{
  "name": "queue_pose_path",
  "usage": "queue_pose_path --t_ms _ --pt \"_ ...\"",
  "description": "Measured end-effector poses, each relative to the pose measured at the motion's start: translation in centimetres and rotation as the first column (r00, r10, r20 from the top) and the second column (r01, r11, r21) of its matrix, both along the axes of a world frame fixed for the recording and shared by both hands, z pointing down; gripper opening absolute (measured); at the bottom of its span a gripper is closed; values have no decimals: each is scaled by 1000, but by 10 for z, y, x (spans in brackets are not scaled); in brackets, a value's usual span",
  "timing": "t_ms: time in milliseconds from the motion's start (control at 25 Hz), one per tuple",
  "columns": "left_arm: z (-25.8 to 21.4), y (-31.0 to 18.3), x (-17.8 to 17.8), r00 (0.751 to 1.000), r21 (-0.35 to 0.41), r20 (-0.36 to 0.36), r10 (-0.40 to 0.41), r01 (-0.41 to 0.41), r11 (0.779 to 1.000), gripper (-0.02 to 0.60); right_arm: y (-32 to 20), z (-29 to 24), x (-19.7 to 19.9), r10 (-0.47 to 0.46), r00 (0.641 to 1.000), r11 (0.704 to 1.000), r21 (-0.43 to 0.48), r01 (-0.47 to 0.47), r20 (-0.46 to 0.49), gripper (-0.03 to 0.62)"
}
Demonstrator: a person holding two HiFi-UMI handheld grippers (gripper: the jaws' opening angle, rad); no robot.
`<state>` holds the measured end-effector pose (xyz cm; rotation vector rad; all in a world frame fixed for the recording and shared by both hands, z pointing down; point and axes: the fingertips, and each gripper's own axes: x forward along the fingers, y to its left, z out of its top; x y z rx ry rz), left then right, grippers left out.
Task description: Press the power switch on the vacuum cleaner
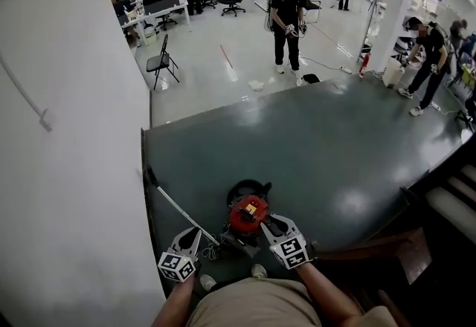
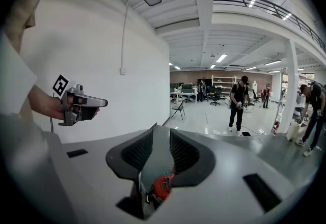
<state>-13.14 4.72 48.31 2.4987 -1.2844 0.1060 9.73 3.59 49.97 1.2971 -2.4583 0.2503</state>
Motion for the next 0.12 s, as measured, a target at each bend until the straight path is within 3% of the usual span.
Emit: queue_pose_path --t_ms 120 --pt "-3 0 11 1000 8 0 12 -12 1000 25 2 -3 6 -1 1000 1000 8 1 11 109"
